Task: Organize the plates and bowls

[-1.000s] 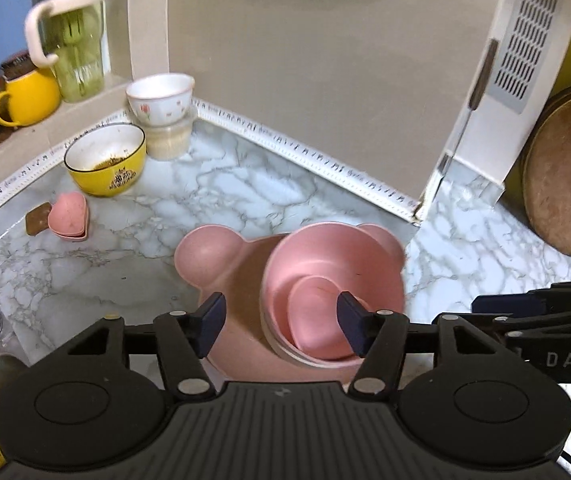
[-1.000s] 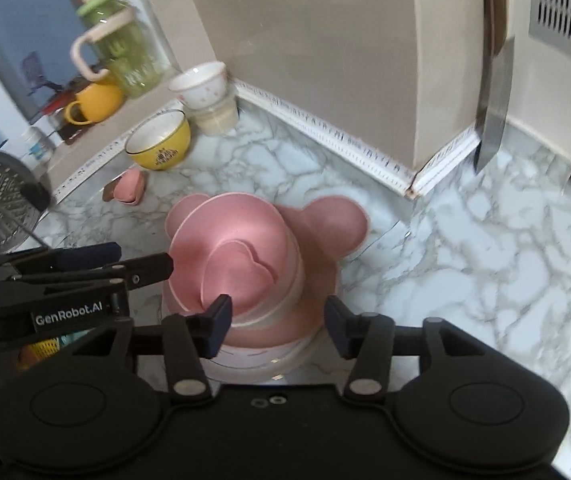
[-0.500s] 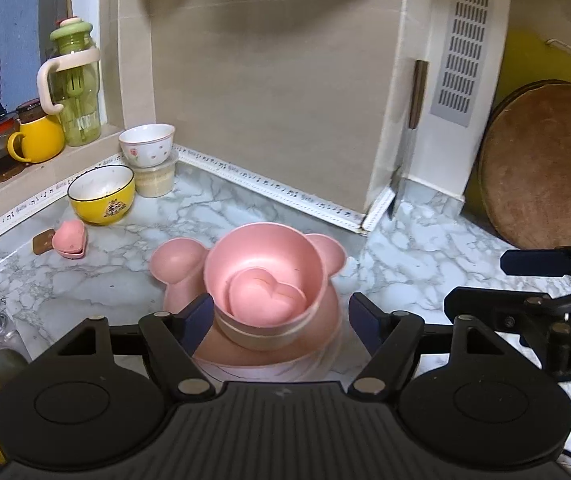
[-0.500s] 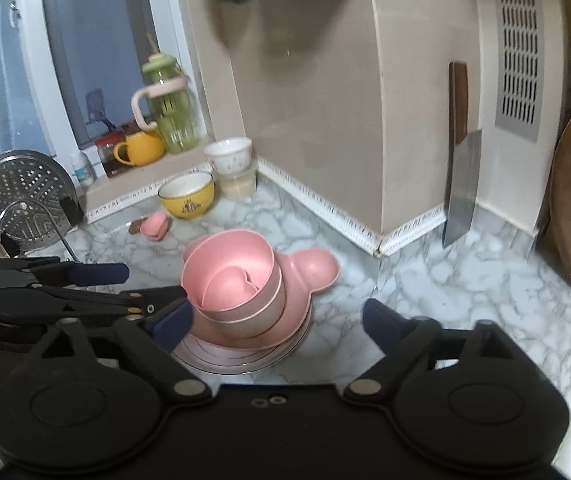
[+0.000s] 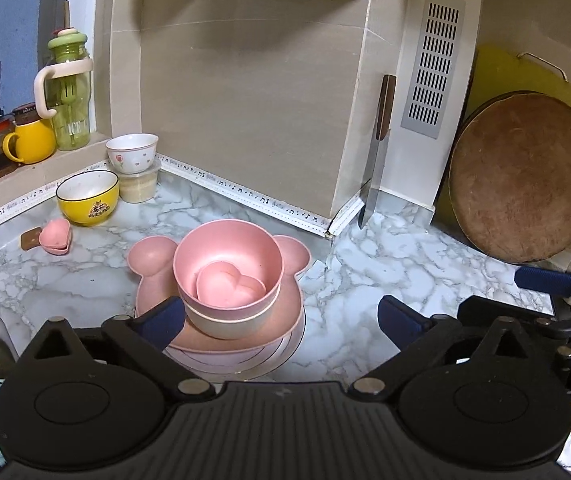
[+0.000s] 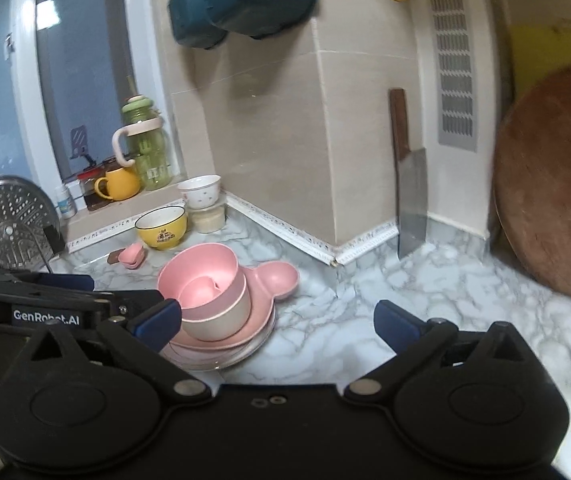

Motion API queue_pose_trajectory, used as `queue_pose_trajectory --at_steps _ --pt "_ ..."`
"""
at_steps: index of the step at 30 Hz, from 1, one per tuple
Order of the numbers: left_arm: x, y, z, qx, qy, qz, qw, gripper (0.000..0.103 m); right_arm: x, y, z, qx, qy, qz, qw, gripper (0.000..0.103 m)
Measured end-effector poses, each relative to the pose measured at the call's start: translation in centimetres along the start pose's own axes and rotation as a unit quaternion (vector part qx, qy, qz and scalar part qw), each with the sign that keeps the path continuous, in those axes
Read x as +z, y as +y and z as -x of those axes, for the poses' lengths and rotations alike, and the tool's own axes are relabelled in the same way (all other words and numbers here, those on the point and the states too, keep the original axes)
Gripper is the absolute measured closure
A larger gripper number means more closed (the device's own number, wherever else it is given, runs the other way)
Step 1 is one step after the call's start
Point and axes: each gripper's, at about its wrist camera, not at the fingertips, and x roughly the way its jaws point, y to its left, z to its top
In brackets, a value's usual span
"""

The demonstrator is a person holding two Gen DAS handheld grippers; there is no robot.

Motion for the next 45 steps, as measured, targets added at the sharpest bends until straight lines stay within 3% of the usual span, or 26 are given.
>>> queue_pose_trajectory --at_steps 12,45 --pt "-0.7 -0.7 0.9 0.004 -0.002 0.004 1.0 0.0 -1.3 -0.9 1.1 -0.015 0.004 -0.043 0.999 0.0" --pt "-0.8 -0.7 1.9 -0.013 -0.028 0.007 0.9995 0.0 -1.4 -0.6 1.2 -0.042 -0.008 -0.051 0.998 0.0"
